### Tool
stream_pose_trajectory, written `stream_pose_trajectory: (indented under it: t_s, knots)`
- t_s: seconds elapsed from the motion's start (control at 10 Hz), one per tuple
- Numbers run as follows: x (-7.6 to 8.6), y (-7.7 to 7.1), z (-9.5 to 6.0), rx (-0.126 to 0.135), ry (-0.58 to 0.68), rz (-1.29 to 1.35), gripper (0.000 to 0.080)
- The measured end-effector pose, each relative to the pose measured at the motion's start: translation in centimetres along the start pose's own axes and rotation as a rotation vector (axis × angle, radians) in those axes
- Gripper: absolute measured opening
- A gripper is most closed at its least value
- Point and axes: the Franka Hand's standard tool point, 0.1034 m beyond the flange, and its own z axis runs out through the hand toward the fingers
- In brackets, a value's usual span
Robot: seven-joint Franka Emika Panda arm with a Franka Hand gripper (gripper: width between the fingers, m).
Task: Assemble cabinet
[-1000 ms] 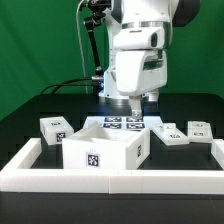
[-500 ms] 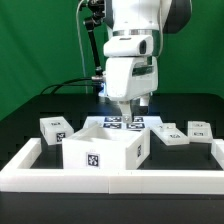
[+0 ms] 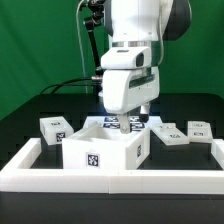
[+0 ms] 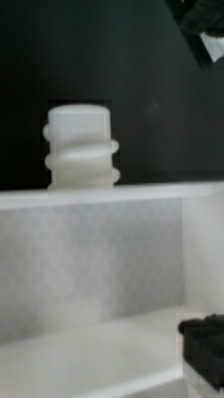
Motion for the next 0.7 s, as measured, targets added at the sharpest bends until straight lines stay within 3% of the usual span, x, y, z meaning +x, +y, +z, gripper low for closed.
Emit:
stream_pose_trajectory:
  t_s: [0.4,0.7]
  knots:
    - [0.0,-0.4,2.7,0.022,0.000,0.010,0.0797]
    - [-0.1,-0.5,3.0,0.023,0.000,0.009,0.0797]
